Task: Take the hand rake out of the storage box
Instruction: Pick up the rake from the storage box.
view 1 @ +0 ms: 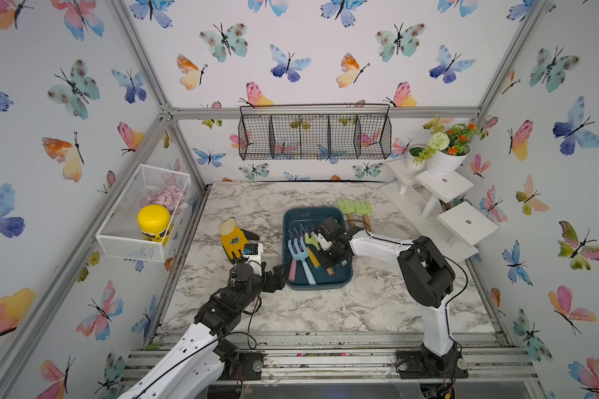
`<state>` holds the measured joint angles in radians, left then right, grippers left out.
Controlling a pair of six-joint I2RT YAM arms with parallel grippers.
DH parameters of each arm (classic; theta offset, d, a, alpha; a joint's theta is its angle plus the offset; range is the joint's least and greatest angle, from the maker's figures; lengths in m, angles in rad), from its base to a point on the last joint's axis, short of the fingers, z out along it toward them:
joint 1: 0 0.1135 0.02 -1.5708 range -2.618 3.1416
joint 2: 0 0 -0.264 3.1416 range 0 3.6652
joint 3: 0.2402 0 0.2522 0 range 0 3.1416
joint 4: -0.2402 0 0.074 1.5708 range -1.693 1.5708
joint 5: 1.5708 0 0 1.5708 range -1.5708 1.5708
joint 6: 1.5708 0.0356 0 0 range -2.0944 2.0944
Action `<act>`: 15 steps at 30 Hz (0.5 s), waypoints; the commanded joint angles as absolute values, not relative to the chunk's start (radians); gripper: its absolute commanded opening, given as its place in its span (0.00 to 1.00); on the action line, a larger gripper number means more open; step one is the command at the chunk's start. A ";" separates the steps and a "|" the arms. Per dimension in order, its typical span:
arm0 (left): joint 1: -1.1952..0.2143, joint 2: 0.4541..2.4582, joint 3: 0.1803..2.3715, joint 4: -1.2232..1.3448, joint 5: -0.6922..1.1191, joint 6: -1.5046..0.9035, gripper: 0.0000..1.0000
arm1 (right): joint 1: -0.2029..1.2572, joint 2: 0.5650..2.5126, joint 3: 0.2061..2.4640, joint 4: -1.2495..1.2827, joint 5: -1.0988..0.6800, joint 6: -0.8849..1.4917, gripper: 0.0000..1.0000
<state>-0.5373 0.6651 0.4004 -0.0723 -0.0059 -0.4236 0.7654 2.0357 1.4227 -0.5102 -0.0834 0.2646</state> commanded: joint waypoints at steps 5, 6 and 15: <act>-0.534 0.641 0.427 -0.089 0.022 -0.433 0.89 | 0.772 1.903 1.385 -0.488 -0.100 0.287 0.17; -0.534 0.640 0.429 -0.089 0.023 -0.434 0.89 | 0.772 1.887 1.379 -0.481 -0.099 0.290 0.17; -0.534 0.674 0.452 -0.080 0.048 -0.440 0.91 | 0.772 1.778 1.359 -0.483 -0.037 0.301 0.17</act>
<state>-0.5373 0.6632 0.4229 -0.0765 0.0120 -0.4355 0.7658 1.8156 1.3788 -0.4854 -0.0784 0.2890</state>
